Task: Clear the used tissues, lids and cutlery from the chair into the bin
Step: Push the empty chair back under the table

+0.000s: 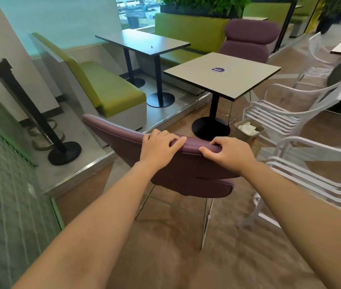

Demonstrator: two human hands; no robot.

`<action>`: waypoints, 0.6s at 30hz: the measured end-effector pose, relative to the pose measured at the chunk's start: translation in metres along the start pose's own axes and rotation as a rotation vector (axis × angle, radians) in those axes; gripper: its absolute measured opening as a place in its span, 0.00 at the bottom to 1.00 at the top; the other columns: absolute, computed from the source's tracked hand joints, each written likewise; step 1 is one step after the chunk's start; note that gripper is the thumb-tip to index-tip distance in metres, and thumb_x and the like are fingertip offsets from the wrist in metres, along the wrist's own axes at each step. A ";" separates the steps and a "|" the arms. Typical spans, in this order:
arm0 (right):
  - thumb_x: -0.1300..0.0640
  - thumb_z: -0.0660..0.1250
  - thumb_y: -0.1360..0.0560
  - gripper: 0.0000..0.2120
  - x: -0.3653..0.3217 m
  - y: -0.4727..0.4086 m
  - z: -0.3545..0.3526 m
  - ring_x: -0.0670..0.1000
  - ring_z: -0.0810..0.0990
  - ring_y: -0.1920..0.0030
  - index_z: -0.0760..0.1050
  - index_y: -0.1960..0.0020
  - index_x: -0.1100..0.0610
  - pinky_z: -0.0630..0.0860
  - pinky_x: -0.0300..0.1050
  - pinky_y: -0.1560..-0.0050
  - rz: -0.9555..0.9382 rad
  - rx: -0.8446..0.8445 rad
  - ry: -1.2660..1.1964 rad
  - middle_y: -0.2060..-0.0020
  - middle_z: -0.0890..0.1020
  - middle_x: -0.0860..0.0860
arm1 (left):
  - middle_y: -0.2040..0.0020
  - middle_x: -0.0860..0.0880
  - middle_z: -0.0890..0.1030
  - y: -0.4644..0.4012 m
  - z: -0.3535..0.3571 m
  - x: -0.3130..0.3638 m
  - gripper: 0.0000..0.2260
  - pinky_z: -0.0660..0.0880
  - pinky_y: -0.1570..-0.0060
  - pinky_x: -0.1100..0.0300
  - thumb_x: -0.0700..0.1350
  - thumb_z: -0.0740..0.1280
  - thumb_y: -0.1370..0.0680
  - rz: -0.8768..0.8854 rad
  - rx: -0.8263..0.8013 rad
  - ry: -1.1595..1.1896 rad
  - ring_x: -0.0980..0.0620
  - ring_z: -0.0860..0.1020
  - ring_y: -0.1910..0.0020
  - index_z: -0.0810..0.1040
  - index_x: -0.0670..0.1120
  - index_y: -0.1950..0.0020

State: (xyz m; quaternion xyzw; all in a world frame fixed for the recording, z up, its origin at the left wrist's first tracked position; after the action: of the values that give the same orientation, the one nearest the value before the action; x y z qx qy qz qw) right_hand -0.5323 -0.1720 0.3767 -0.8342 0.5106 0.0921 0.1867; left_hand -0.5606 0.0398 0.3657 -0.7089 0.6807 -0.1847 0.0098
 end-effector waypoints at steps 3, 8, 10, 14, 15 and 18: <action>0.28 0.53 0.28 0.27 -0.037 -0.008 0.012 0.48 0.78 0.59 0.77 0.51 0.48 0.71 0.42 0.63 -0.053 0.080 0.176 0.58 0.81 0.46 | 0.43 0.55 0.80 -0.011 -0.008 -0.024 0.21 0.59 0.40 0.52 0.67 0.50 0.21 -0.024 -0.074 -0.026 0.51 0.72 0.40 0.79 0.60 0.44; 0.24 0.51 0.29 0.34 -0.077 -0.016 0.034 0.50 0.78 0.57 0.79 0.51 0.50 0.65 0.44 0.63 -0.053 0.197 0.312 0.57 0.81 0.47 | 0.43 0.49 0.80 -0.025 -0.017 -0.064 0.28 0.60 0.35 0.50 0.70 0.47 0.23 -0.083 -0.150 -0.115 0.47 0.73 0.40 0.80 0.57 0.46; 0.23 0.51 0.29 0.34 -0.073 -0.017 0.031 0.49 0.79 0.56 0.79 0.50 0.50 0.63 0.43 0.64 -0.072 0.222 0.316 0.57 0.82 0.46 | 0.45 0.50 0.81 -0.028 -0.017 -0.069 0.30 0.62 0.39 0.51 0.71 0.47 0.24 -0.088 -0.120 -0.149 0.47 0.74 0.41 0.81 0.54 0.48; 0.23 0.52 0.30 0.32 -0.072 -0.020 0.024 0.48 0.77 0.62 0.78 0.57 0.49 0.60 0.41 0.69 -0.089 0.264 0.296 0.63 0.80 0.45 | 0.45 0.49 0.80 -0.031 -0.013 -0.061 0.28 0.62 0.41 0.50 0.69 0.50 0.23 -0.124 -0.051 -0.198 0.46 0.73 0.41 0.80 0.50 0.52; 0.23 0.51 0.30 0.32 -0.073 -0.021 0.024 0.48 0.75 0.65 0.76 0.60 0.49 0.59 0.41 0.71 -0.079 0.263 0.291 0.65 0.78 0.44 | 0.45 0.48 0.80 -0.031 -0.011 -0.059 0.28 0.62 0.41 0.51 0.69 0.50 0.22 -0.127 -0.045 -0.218 0.45 0.73 0.41 0.80 0.50 0.51; 0.24 0.50 0.29 0.29 -0.060 -0.025 0.020 0.48 0.71 0.68 0.73 0.63 0.48 0.56 0.39 0.74 -0.044 0.272 0.278 0.68 0.76 0.44 | 0.45 0.49 0.80 -0.033 -0.005 -0.052 0.28 0.62 0.41 0.51 0.69 0.50 0.22 -0.142 -0.023 -0.210 0.46 0.72 0.41 0.80 0.49 0.50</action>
State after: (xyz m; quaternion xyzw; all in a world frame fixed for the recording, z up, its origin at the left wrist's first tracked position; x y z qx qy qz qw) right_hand -0.5372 -0.1043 0.3845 -0.8170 0.5208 -0.0980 0.2273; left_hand -0.5306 0.0932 0.3658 -0.7709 0.6259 -0.1019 0.0599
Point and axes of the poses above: each hand's wrist, its own y-axis away from the middle knuckle, its own z-axis out of the palm, x = y × z, the point moved 5 cm from there along -y, towards the middle knuckle
